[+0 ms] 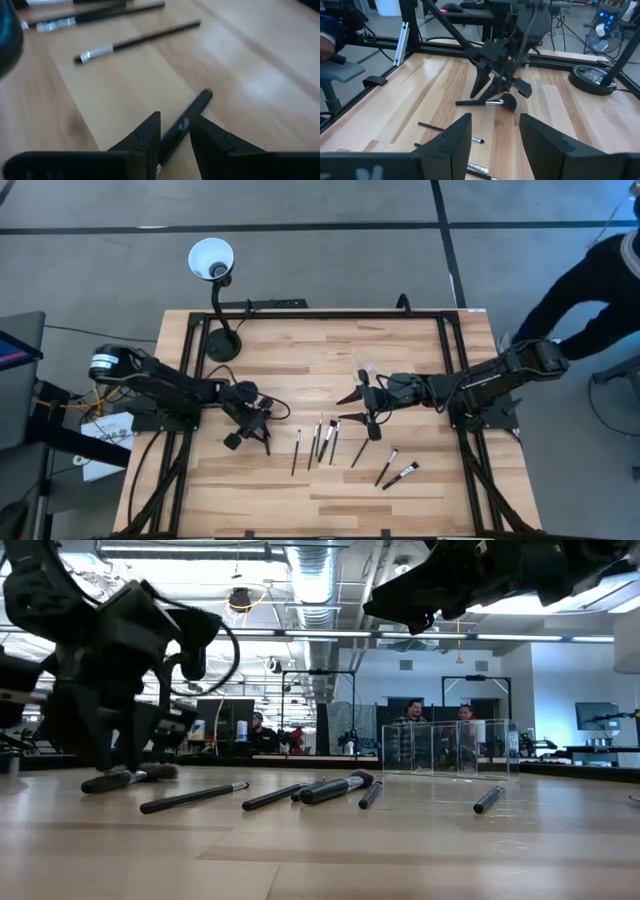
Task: Sort items
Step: Put the highlighter brush into the left side of the transparent organizer
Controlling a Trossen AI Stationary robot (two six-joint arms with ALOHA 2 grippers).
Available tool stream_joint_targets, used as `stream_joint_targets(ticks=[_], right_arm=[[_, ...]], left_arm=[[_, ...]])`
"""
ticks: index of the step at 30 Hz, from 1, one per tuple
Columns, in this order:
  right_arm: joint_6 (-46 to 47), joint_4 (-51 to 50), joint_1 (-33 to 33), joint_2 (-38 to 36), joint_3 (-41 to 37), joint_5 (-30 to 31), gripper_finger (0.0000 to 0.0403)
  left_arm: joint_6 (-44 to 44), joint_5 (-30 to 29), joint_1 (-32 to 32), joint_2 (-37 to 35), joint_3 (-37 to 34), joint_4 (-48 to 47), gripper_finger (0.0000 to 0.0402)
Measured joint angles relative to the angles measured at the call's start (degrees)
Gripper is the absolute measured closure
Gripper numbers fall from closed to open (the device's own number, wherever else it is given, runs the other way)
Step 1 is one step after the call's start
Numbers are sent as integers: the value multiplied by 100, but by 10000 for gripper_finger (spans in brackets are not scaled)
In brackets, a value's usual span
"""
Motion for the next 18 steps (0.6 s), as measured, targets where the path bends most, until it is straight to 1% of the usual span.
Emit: stream_joint_targets(ticks=[1, 2, 6, 9, 12, 15, 18], right_arm=[[0, -1, 0, 0, 0, 0, 248], [0, -1, 0, 0, 0, 0, 249], [0, 1, 0, 0, 0, -2, 252], [1, 4, 0, 0, 0, -8, 253], [8, 5, 0, 0, 0, -11, 252], [9, 7, 0, 0, 0, -9, 254], [10, 6, 0, 0, 0, -1, 257]], left_arm=[[0, -68, 0, 118, 0, 61, 305], [0, -261, 0, 237, 19, 89, 305], [49, -280, 2, 630, 28, 355, 292], [41, -238, 2, 699, 24, 500, 278], [-391, -252, 0, 677, 17, 614, 273], [-721, -308, -2, 693, 6, 656, 286], [-765, -367, 0, 717, -34, 720, 319]])
